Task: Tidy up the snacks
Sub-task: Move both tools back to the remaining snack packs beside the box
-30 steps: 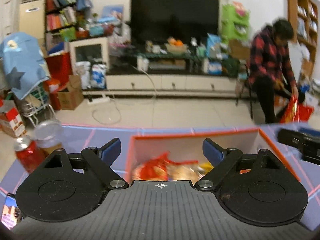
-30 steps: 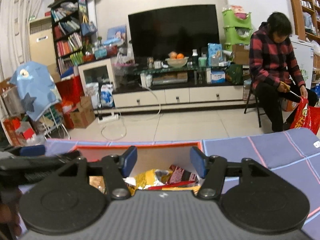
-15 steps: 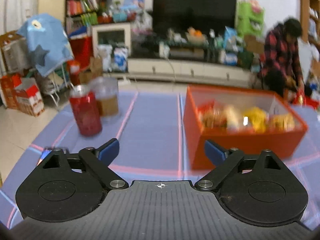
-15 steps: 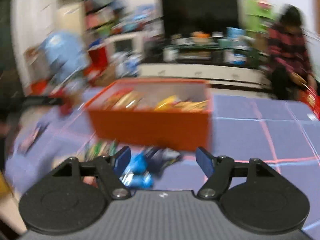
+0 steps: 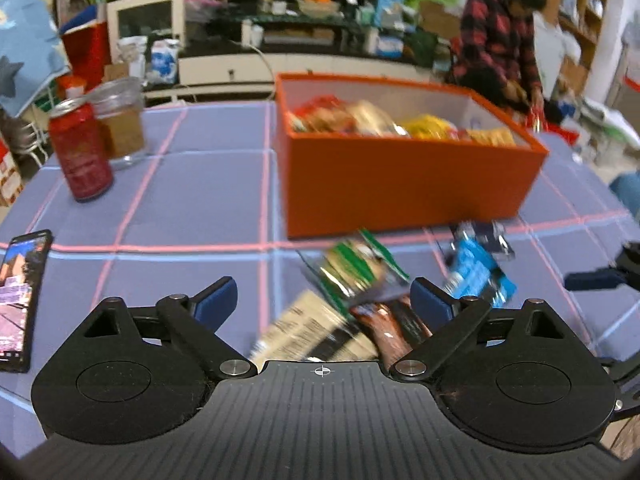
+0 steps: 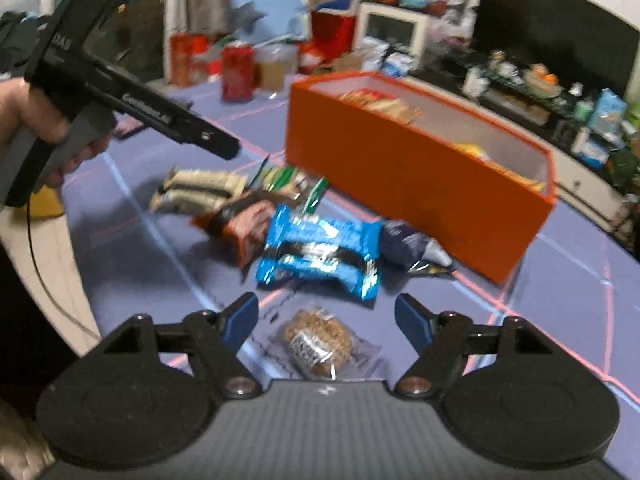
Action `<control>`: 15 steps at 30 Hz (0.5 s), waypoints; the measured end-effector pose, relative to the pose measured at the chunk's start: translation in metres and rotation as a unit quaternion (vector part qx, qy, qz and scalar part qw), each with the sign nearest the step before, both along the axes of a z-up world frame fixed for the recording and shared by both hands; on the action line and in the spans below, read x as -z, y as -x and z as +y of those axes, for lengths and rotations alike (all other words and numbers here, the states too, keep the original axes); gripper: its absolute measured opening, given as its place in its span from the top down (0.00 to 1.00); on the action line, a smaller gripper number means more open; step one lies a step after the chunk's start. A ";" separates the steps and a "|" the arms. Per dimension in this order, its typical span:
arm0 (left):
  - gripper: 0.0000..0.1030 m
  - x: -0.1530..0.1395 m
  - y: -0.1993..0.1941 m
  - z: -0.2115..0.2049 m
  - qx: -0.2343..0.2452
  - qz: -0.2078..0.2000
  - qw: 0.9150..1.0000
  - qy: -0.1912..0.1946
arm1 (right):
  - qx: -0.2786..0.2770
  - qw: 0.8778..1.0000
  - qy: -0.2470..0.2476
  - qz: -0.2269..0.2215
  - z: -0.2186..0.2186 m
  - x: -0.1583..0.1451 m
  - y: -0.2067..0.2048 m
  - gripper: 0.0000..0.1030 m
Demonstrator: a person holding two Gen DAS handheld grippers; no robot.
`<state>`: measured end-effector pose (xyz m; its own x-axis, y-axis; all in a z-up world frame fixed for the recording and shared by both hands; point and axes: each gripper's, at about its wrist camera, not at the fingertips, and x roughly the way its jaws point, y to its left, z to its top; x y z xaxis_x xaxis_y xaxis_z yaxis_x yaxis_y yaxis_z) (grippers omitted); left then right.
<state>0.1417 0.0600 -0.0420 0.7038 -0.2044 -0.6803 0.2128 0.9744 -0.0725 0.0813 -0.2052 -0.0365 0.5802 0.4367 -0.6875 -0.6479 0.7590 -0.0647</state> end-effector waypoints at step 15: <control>0.39 0.015 -0.008 -0.010 0.000 0.052 0.998 0.030 | -0.053 0.996 0.031 0.070 0.010 0.023 -0.015 0.45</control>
<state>0.1501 0.0503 -0.0573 0.6301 -0.2467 -0.7363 0.2005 0.9677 -0.1527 0.0962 -0.1948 -0.0591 0.4301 0.4446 -0.7857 -0.7307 0.6825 -0.0138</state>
